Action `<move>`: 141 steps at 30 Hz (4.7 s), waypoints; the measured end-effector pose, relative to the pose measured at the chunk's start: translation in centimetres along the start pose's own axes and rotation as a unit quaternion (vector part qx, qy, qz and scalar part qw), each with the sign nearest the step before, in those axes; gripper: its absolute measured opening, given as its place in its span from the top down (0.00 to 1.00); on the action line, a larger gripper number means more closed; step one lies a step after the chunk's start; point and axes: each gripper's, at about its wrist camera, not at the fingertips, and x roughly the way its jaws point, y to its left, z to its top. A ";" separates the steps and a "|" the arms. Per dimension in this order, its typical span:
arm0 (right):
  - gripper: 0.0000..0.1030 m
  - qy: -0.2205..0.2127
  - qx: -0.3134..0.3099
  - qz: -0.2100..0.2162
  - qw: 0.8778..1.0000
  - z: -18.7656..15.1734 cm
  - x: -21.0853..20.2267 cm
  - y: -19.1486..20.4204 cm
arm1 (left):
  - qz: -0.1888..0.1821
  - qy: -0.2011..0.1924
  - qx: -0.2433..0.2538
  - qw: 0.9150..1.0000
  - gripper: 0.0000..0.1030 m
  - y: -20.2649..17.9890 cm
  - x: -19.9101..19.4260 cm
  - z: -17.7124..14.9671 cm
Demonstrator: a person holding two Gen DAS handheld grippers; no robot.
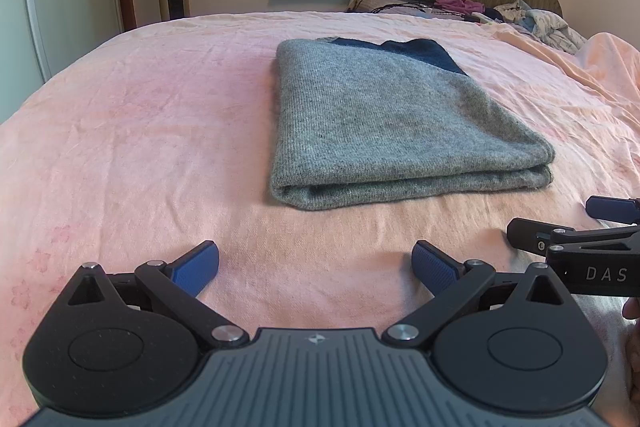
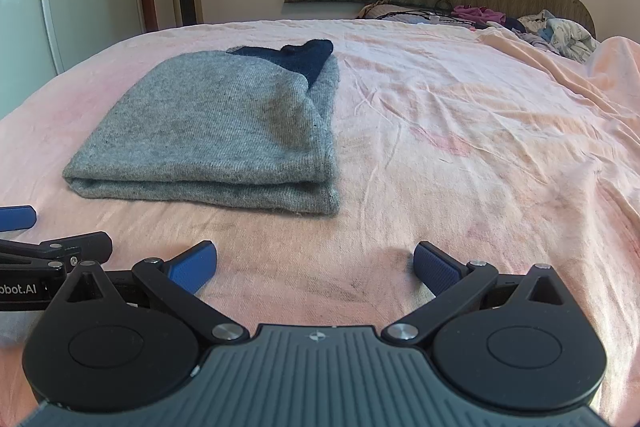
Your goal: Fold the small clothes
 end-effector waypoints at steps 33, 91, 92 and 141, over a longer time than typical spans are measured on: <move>0.00 0.000 -0.001 -0.001 1.000 0.0 0.0 0.1 | 0.022 0.005 -0.012 1.000 0.00 -0.6 0.1 0.1; 0.00 0.000 -0.001 -0.001 1.000 0.0 0.0 0.1 | 0.036 0.021 -0.028 0.999 0.00 -0.9 0.5 0.9; 0.00 0.000 -0.001 -0.001 1.000 0.0 0.0 0.1 | 0.036 0.024 -0.025 0.999 0.00 -0.9 0.5 0.9; 0.00 0.000 -0.001 -0.001 1.000 0.0 0.1 0.1 | 0.035 0.009 -0.020 0.999 0.00 -1.0 0.2 0.3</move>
